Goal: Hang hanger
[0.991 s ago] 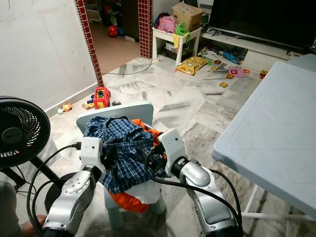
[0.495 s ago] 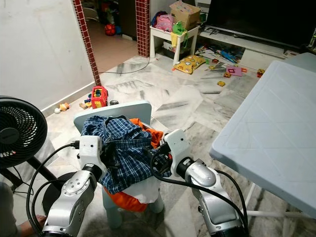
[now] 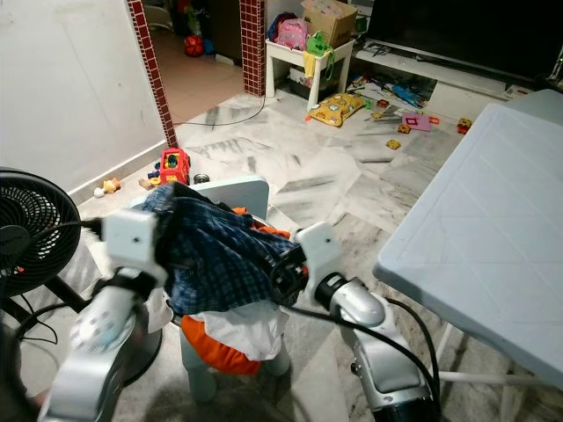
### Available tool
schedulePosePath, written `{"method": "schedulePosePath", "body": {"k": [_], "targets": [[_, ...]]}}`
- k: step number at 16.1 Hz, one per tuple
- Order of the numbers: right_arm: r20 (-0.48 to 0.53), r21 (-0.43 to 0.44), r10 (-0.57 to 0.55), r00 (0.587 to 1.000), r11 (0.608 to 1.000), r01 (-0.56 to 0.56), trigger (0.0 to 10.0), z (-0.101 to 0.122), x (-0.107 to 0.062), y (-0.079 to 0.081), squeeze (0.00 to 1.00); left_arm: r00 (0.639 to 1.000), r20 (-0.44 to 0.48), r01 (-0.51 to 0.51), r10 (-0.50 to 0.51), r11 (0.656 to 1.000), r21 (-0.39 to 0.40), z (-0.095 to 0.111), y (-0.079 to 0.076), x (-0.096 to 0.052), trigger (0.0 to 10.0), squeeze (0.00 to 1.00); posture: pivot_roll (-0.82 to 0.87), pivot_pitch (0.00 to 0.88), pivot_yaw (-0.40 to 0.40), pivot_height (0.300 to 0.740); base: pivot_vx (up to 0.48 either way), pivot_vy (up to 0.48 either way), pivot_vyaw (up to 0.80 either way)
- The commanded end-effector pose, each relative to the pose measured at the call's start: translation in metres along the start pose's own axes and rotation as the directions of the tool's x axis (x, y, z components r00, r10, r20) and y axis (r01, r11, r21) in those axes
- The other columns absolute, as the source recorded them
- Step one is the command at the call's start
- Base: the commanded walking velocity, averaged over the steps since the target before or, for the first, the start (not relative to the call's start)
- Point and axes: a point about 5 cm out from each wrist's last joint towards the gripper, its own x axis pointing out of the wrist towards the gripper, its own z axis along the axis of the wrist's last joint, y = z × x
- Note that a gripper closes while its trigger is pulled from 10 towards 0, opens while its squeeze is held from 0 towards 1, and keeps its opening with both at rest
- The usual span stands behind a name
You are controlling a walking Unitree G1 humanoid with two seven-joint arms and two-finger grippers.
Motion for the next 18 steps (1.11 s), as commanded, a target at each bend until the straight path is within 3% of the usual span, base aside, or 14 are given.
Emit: {"method": "schedulePosePath", "body": {"k": [1, 4, 5, 6, 7, 8, 12, 15, 18], "targets": [[0.047, 0.035, -0.066, 0.997, 0.997, 0.064, 10.0, 0.009, -0.001, -0.009, 0.00, 0.999, 0.041, -0.020, 0.018, 0.998, 0.055, 0.011, 0.003, -0.008, 0.0, 0.00, 0.01, 0.041, -0.041, 0.740, 0.000, 0.000, 0.00], [0.076, 0.131, -0.221, 0.972, 0.969, 0.210, 10.0, 0.012, -0.004, -0.028, 0.00, 0.992, -0.025, -0.115, 0.121, 0.979, 0.168, -0.003, 0.010, -0.033, 0.0, 0.00, 0.02, 0.033, -0.053, 0.740, 0.000, 0.000, 0.00], [0.072, 0.148, -0.249, 0.966, 0.960, 0.237, 10.0, 0.011, -0.005, -0.032, 0.00, 0.990, -0.051, -0.122, 0.132, 0.978, 0.170, -0.008, 0.010, -0.038, 0.0, 0.00, 0.02, 0.033, -0.054, 0.740, 0.000, 0.000, 0.00], [0.056, 0.182, -0.308, 0.950, 0.938, 0.294, 10.0, 0.008, -0.009, -0.042, 0.00, 0.988, -0.109, -0.100, 0.113, 0.987, 0.124, -0.015, 0.008, -0.047, 5.1, 0.00, 0.03, 0.028, -0.051, 0.740, 0.000, 0.000, 0.00], [0.050, 0.193, -0.325, 0.945, 0.931, 0.310, 10.0, 0.007, -0.010, -0.046, 0.00, 0.986, -0.130, -0.095, 0.108, 0.990, 0.102, -0.016, 0.006, -0.049, 6.6, 0.00, 0.03, 0.027, -0.047, 0.740, 0.000, 0.000, 0.00], [0.044, 0.199, -0.332, 0.942, 0.927, 0.317, 10.0, 0.006, -0.010, -0.047, 0.00, 0.983, -0.147, -0.099, 0.110, 0.992, 0.080, -0.017, 0.006, -0.048, 10.0, 0.00, 0.03, 0.026, -0.043, 0.740, 0.000, 0.000, 0.00], [0.016, 0.211, -0.343, 0.939, 0.919, 0.332, 10.0, -0.001, -0.010, -0.048, 0.00, 0.982, -0.149, -0.113, 0.115, 0.993, 0.024, -0.017, 0.001, -0.033, 10.0, 0.00, 0.01, 0.022, -0.038, 0.740, 0.000, 0.000, -0.14], [0.036, 0.232, -0.336, 0.941, 0.919, 0.319, 10.0, 0.004, -0.007, -0.046, 0.00, 0.987, -0.132, -0.091, 0.095, 0.995, 0.039, -0.014, -0.004, -0.029, 10.0, 0.00, 0.02, 0.024, -0.039, 0.740, 0.000, 0.000, -0.69], [0.073, 0.250, -0.307, 0.949, 0.927, 0.280, 10.0, 0.008, -0.006, -0.041, 0.00, 0.986, -0.127, -0.105, 0.112, 0.993, 0.062, -0.013, -0.003, -0.027, 10.0, 0.00, 0.02, 0.034, -0.045, 0.740, 0.000, 0.000, 0.00]]}}
